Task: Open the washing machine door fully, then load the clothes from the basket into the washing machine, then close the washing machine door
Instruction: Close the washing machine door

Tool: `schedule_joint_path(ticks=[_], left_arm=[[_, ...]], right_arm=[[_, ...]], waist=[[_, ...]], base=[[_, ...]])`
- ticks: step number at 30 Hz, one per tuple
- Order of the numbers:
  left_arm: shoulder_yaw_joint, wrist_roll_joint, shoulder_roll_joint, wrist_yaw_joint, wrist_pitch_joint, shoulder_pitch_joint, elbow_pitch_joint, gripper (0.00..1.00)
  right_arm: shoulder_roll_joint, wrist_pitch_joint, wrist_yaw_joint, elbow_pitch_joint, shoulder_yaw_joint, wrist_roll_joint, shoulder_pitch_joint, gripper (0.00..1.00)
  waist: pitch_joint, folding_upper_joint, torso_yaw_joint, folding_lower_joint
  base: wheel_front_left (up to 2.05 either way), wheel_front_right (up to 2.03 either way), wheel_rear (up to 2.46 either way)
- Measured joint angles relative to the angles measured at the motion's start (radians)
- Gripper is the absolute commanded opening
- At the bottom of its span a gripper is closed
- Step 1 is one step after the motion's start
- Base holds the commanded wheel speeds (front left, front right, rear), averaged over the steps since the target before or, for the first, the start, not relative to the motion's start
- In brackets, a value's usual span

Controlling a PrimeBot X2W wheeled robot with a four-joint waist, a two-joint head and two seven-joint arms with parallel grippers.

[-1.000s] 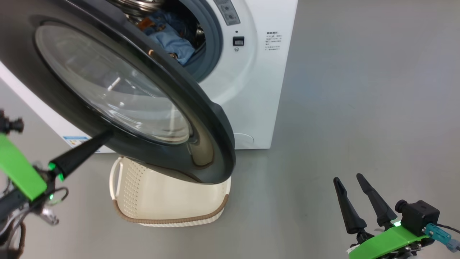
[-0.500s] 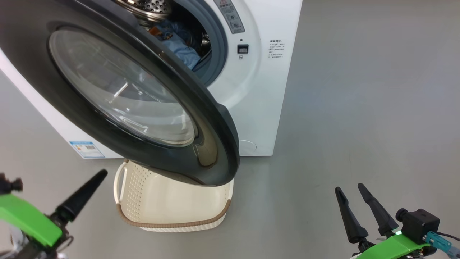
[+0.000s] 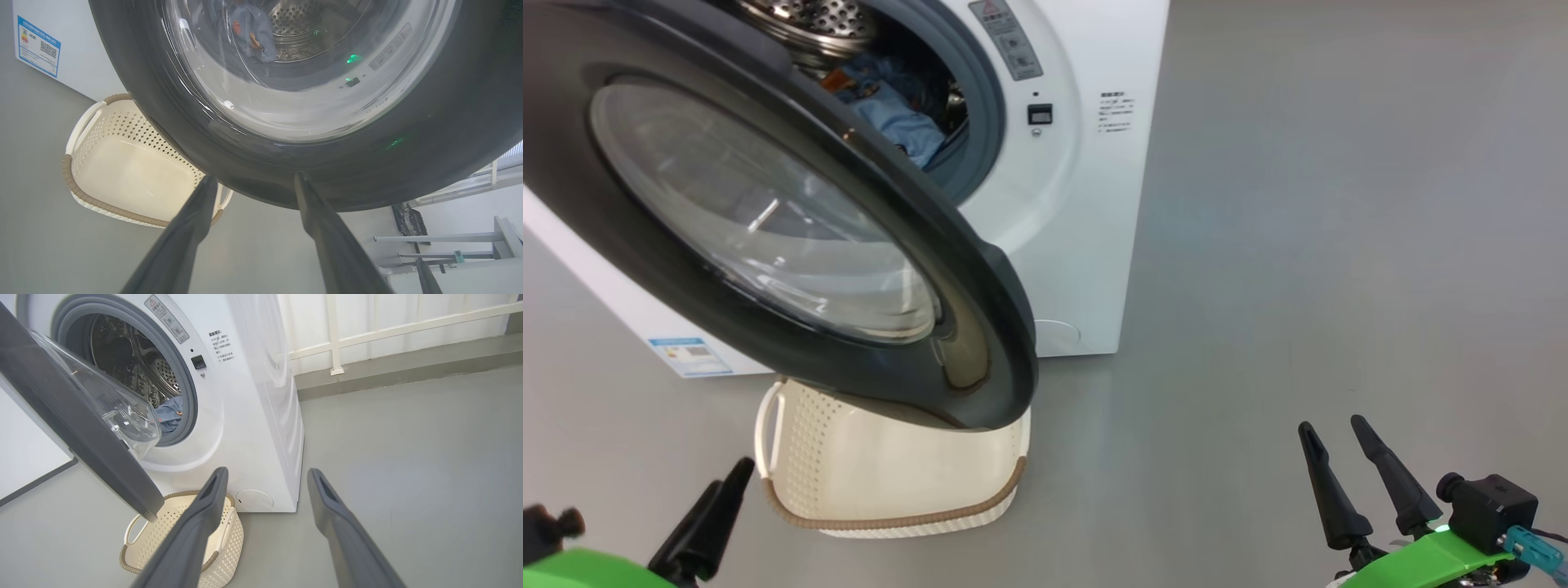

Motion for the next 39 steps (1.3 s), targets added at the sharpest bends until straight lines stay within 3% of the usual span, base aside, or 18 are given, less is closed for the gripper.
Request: schedule_joint_path(ticks=[7, 12, 28, 39], left_arm=[[-0.167, 0.088, 0.039, 0.000, -0.237, 0.002, 0.078, 1.00], [-0.230, 0.158, 0.047, 0.000, -0.294, -0.022, 0.151, 1.00], [0.075, 0.699, -0.138, -0.001, -0.296, -0.011, 0.141, 1.00], [0.195, 0.913, -0.260, -0.001, -0.298, 0.061, 0.111, 1.00]], right_arm=[[0.001, 0.000, 0.000, 0.001, -0.002, 0.002, 0.018, 1.00], [0.002, 0.000, 0.000, 0.001, -0.006, 0.002, 0.018, 1.00], [0.012, 0.000, 0.000, -0.004, -0.033, 0.002, 0.018, 1.00], [0.015, 0.000, 0.000, -0.005, -0.032, 0.003, 0.018, 1.00]], waist=[[-0.001, 0.0000, -0.041, 0.0000], [-0.001, 0.0000, -0.069, 0.0000], [-0.008, 0.0000, -0.112, 0.0000], [-0.016, 0.0000, -0.116, 0.0000]], base=[[0.00, 0.00, 0.00], [0.00, 0.00, 0.00], [0.00, 0.00, 0.00], [0.00, 0.00, 0.00]])
